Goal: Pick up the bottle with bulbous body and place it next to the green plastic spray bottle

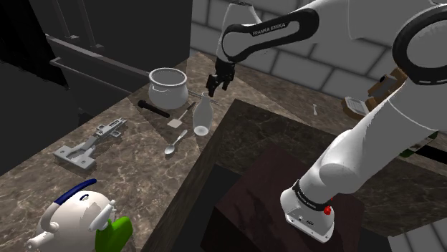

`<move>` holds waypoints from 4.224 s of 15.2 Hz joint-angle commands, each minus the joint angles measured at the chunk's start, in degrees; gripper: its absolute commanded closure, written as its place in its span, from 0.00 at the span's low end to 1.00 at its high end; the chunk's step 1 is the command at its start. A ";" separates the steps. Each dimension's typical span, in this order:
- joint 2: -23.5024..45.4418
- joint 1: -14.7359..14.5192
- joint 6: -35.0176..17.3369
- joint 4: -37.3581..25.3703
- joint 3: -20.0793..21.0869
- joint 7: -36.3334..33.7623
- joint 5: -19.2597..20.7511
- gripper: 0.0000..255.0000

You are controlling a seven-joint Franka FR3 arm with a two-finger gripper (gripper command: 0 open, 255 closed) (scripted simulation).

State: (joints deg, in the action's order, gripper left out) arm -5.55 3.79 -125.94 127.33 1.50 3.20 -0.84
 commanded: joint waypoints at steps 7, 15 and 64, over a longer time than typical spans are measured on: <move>12.90 0.48 -6.01 -6.81 -0.45 -0.30 0.56 0.00; 15.62 0.45 -9.83 -5.71 -0.46 -0.33 0.61 0.00; 6.31 0.51 15.00 -21.22 -0.45 -0.35 0.48 1.00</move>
State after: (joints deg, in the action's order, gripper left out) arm 0.91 4.27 -111.78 106.80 1.07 2.80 -0.35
